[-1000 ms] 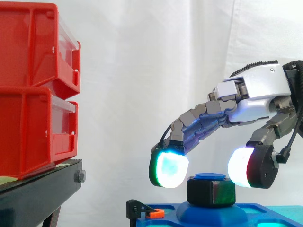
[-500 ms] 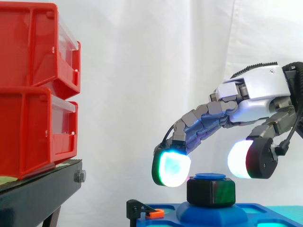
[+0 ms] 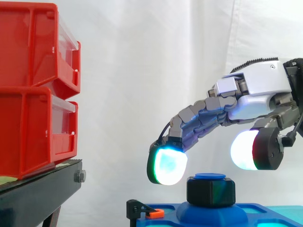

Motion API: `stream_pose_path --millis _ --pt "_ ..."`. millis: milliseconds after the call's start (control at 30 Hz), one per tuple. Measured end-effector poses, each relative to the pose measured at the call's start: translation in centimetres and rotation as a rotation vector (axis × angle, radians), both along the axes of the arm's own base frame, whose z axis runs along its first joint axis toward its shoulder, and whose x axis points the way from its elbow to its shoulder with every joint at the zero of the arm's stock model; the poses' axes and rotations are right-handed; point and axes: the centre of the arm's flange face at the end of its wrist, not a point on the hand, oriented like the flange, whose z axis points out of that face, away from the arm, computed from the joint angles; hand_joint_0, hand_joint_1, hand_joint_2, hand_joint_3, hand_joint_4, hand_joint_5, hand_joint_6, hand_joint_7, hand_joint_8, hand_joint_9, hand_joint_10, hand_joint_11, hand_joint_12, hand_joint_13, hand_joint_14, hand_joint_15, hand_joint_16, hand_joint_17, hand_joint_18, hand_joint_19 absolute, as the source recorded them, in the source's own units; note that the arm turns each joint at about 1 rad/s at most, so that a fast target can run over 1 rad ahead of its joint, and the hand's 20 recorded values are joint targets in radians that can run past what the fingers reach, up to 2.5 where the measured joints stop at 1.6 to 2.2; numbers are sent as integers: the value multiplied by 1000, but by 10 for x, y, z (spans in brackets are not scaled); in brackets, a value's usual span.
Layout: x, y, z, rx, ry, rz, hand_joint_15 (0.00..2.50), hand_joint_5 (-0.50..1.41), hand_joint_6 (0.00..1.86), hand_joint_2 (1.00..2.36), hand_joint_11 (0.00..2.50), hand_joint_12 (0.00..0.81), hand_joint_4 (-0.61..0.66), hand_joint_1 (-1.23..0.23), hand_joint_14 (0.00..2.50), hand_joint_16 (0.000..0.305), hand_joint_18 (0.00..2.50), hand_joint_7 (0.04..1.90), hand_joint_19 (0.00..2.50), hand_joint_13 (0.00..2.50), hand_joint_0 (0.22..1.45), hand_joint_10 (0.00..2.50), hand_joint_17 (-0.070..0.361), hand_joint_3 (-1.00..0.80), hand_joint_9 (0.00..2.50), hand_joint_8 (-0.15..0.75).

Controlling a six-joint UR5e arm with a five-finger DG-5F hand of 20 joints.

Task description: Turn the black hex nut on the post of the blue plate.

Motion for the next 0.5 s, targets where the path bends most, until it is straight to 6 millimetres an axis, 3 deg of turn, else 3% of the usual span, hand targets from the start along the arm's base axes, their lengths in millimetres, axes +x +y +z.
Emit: stream_pose_path --millis 100,267,500 --pt "2 4 1 -1 -6 0 75 -200 502 1000 0 414 300 -462 2 58 330 849 243 361 381 0 131 -500 349 306" --pt "2 8 0 -2 0 -6 70 -202 502 1000 0 393 280 -619 1 54 312 849 251 351 416 0 121 -500 342 287" --pt "0 9 -7 -4 11 -9 72 -204 502 1000 0 382 273 -622 2 52 306 853 258 347 438 0 116 -500 337 276"
